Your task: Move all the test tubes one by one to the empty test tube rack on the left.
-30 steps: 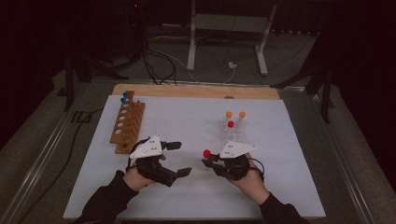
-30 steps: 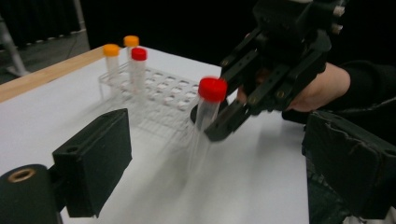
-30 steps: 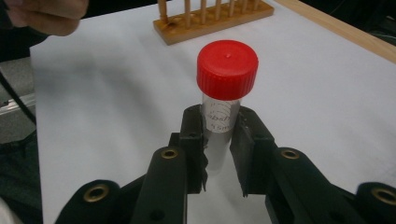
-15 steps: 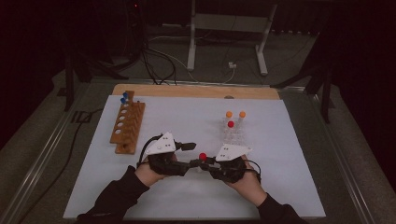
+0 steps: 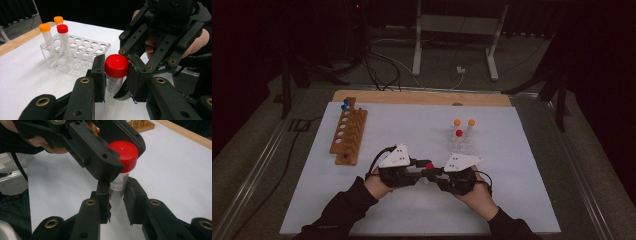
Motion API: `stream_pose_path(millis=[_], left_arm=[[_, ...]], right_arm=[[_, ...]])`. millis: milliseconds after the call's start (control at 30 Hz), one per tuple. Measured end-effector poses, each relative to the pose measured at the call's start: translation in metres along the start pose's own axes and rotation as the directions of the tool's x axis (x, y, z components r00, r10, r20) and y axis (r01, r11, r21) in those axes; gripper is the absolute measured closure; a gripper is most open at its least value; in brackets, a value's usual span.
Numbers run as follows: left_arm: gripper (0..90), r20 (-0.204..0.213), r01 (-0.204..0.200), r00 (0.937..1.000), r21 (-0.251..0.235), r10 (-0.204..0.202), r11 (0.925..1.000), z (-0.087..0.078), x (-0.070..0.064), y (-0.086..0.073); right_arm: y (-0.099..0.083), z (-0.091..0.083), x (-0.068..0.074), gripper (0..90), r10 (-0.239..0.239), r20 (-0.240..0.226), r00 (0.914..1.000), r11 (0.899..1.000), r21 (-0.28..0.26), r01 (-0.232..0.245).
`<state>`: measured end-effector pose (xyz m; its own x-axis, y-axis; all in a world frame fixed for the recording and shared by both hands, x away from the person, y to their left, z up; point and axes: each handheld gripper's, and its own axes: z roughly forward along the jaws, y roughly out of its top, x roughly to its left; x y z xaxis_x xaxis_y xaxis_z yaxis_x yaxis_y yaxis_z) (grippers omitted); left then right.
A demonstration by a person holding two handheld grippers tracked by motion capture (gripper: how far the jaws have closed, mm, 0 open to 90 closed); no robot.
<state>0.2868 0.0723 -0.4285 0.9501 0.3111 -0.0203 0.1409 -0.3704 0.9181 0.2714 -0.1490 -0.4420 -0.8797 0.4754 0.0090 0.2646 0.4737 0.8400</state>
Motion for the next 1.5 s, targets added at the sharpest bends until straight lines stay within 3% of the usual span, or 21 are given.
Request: stream_pose_path(millis=[133, 267, 467, 633, 767, 967, 1100, 1300, 1500], left_arm=[[71.3, -0.009, -0.007, 0.9999, -0.001, 0.007, 1.0000, -0.004, 0.002, 0.002], [71.5, -0.019, 0.000, 0.9998, -0.004, 0.000, 1.0000, -0.012, 0.007, 0.005], [71.5, -0.070, 0.004, 0.9976, -0.016, -0.005, 0.9999, -0.029, 0.017, 0.008], [71.5, -0.130, 0.013, 0.9915, -0.018, -0.015, 0.9997, -0.046, 0.030, 0.013], [71.5, -0.185, 0.026, 0.9823, -0.017, -0.028, 0.9995, -0.061, 0.044, 0.016], [71.5, -0.276, 0.036, 0.9605, -0.019, -0.040, 0.9992, -0.088, 0.063, 0.022], [71.5, -0.333, 0.048, 0.9413, -0.025, -0.054, 0.9985, -0.104, 0.076, 0.026], [71.5, -0.405, 0.070, 0.9103, -0.047, -0.084, 0.9964, -0.127, 0.093, 0.027], [71.5, -0.472, 0.100, 0.8737, -0.062, -0.117, 0.9931, -0.145, 0.111, 0.023]], right_arm=[[0.000, -0.001, -0.001, 69.6, 0.011, -0.011, 0.9999, 1.000, -0.006, -0.011], [0.001, -0.004, -0.001, 64.0, 0.018, 0.009, 0.9998, 1.000, -0.024, -0.018], [0.000, -0.008, -0.006, 47.4, 0.059, 0.018, 0.9981, 0.996, -0.062, -0.058], [0.001, -0.011, -0.006, 29.2, 0.077, 0.038, 0.9963, 0.993, -0.089, -0.074], [0.001, -0.011, -0.006, 15.5, 0.090, 0.066, 0.9938, 0.991, -0.105, -0.083], [0.000, -0.011, -0.007, 3.1, 0.095, 0.057, 0.9939, 0.990, -0.110, -0.088], [0.000, -0.012, -0.007, 2.1, 0.095, 0.030, 0.9951, 0.989, -0.117, -0.091], [0.000, -0.014, -0.007, 2.1, 0.092, 0.023, 0.9955, 0.987, -0.133, -0.088], [0.000, -0.015, -0.007, 2.1, 0.089, 0.024, 0.9957, 0.987, -0.137, -0.085]])
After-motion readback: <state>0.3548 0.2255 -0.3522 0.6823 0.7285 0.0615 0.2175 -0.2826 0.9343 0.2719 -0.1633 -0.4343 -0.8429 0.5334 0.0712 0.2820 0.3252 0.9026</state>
